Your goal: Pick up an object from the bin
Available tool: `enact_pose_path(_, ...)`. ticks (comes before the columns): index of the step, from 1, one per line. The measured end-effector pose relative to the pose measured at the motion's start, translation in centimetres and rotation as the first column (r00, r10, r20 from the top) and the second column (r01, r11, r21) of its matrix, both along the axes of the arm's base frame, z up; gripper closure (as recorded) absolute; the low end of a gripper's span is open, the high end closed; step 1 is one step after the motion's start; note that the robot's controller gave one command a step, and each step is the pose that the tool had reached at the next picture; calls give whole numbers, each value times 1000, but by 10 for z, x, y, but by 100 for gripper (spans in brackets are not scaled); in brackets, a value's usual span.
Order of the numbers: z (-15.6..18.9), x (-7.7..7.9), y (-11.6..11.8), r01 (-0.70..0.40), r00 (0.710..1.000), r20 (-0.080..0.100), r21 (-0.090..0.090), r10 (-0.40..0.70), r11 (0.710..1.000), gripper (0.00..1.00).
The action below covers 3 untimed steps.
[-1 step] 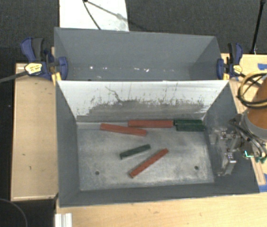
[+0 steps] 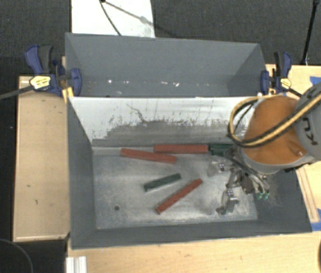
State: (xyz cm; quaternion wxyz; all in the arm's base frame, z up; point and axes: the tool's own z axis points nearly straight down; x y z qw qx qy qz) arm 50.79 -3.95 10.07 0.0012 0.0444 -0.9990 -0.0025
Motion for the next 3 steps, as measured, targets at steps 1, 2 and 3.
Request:
enact_pose_path(1,0,0,-52,-399,917,6,-8,399,917,0)
enact_pose_path(2,46,87,-56,-262,965,13,-8,262,965,0)
enact_pose_path(3,51,84,-6,-468,884,7,-5,468,884,0)
